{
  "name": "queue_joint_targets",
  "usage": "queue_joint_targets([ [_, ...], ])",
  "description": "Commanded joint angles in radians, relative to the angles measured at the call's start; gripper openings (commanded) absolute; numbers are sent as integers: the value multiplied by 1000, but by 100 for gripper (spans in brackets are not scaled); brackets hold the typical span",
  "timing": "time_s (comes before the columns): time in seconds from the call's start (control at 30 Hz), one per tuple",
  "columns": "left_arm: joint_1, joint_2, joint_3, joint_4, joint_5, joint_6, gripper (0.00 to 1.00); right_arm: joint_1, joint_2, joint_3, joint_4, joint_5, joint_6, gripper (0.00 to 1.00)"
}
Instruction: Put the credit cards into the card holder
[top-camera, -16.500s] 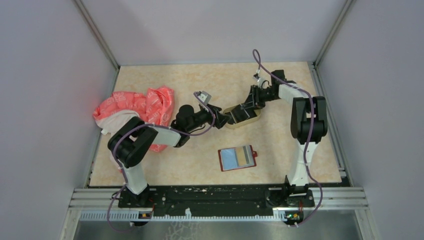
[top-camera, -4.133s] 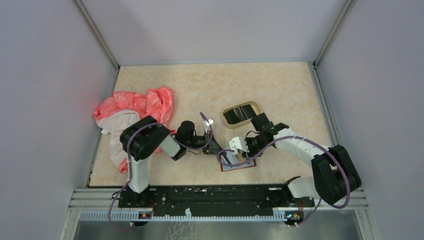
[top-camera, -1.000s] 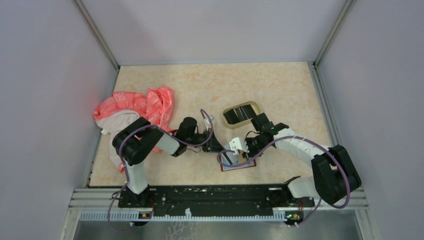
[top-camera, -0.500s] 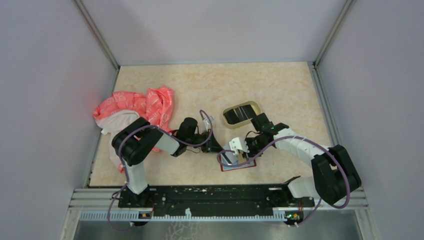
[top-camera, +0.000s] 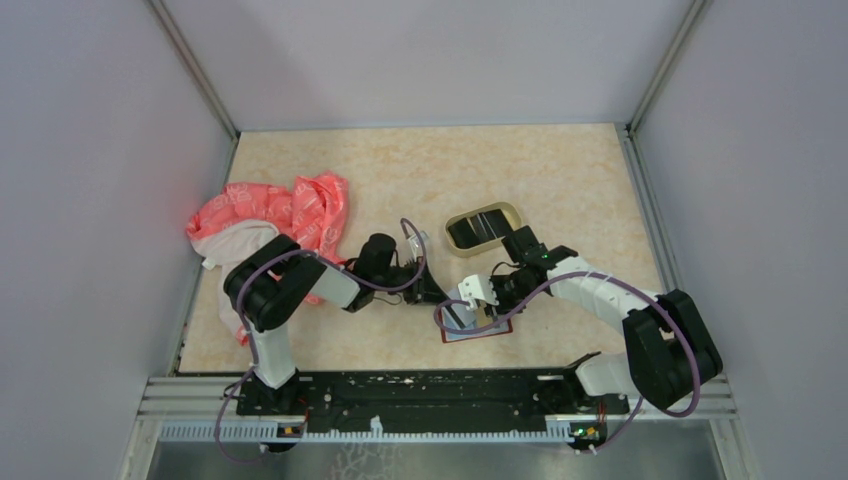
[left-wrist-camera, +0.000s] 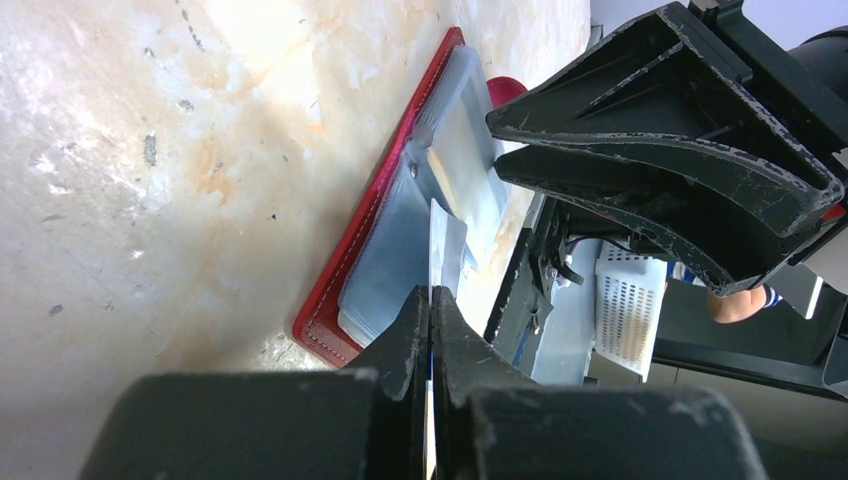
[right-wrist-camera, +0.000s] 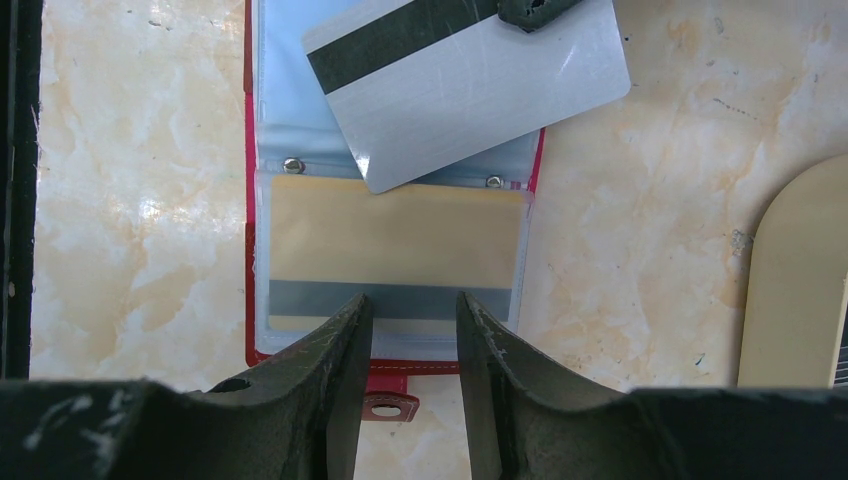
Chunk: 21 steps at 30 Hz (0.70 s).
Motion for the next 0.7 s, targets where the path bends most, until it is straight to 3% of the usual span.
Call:
queue_joint_targets([
  [0.0,-10,21,31,11,1,7,0,8,-1,15,-42,3,-18,37],
  [0.67,-26,73,24,87,49,-24,0,8,-44,44,-80,-106,-13,48],
])
